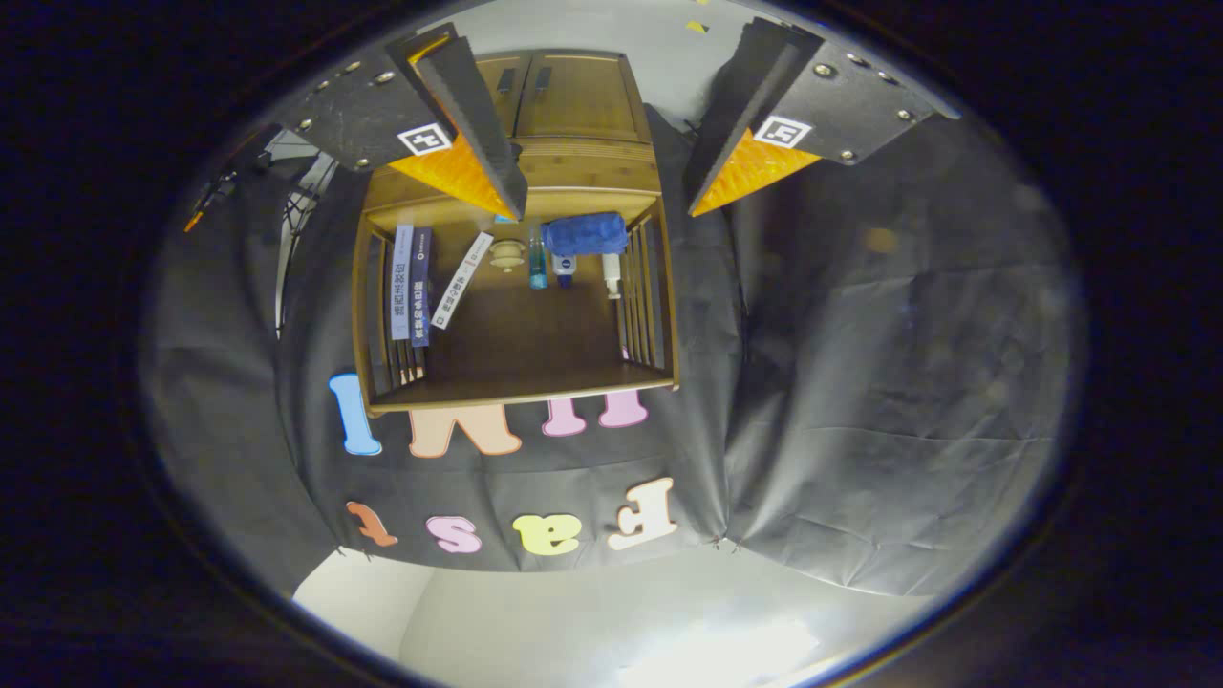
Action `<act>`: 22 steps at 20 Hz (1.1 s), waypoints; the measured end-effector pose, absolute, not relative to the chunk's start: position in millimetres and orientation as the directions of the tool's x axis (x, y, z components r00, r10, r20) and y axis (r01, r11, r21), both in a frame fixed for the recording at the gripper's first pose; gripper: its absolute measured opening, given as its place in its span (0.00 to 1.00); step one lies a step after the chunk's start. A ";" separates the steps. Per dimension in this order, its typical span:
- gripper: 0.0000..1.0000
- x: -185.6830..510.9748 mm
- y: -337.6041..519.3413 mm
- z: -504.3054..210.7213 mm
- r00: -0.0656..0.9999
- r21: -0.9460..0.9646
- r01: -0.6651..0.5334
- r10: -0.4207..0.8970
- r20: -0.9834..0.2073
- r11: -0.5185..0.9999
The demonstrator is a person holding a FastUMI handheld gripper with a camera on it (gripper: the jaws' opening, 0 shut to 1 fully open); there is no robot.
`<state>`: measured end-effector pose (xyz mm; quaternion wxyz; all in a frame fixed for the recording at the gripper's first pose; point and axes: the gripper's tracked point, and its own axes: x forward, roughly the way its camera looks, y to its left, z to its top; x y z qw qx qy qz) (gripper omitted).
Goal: Pull open the drawer, take out the items inside it, and place them on the countertop above the cabinet.
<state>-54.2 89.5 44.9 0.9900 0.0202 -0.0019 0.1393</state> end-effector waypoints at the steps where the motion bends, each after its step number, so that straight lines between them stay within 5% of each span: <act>1: 0.99 -54.4 87.7 44.9 0.961 0.044 -0.275 0.275 0.009 0.960; 22: 0.99 -52.6 85.3 33.6 0.962 0.030 -0.273 0.273 0.003 0.962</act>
